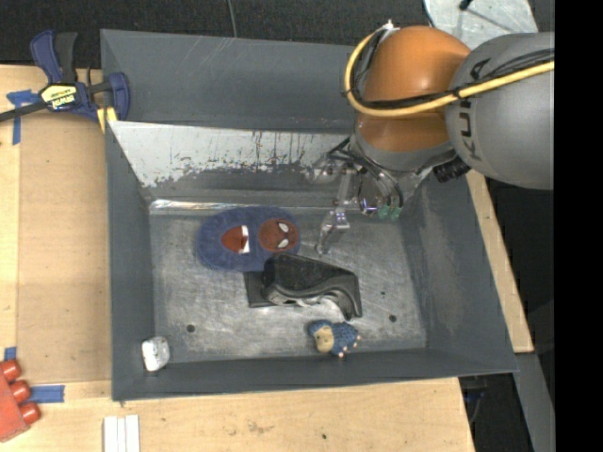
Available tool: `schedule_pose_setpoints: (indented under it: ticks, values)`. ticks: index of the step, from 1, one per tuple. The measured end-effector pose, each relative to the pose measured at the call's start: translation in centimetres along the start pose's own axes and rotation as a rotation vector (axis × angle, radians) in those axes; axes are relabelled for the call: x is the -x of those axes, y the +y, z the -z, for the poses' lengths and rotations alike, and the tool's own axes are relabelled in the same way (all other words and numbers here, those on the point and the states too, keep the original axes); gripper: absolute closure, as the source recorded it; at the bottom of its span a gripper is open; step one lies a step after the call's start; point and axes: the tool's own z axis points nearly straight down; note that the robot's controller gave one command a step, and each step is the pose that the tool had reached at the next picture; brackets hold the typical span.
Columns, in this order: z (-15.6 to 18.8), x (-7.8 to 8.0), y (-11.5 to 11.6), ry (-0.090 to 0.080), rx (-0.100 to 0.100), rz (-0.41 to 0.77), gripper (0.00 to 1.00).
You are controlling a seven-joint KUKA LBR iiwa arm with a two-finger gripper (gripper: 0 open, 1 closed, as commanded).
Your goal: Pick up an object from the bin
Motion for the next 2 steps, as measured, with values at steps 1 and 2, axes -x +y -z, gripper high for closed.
schedule_pose_setpoints:
  ticks: [1, 2]
  values:
    - [-6.4, -0.1, 3.8, -0.006, 0.001, 0.089, 0.00]
    - [-9.6, 1.0, 7.8, 0.002, -0.001, -0.146, 0.00]
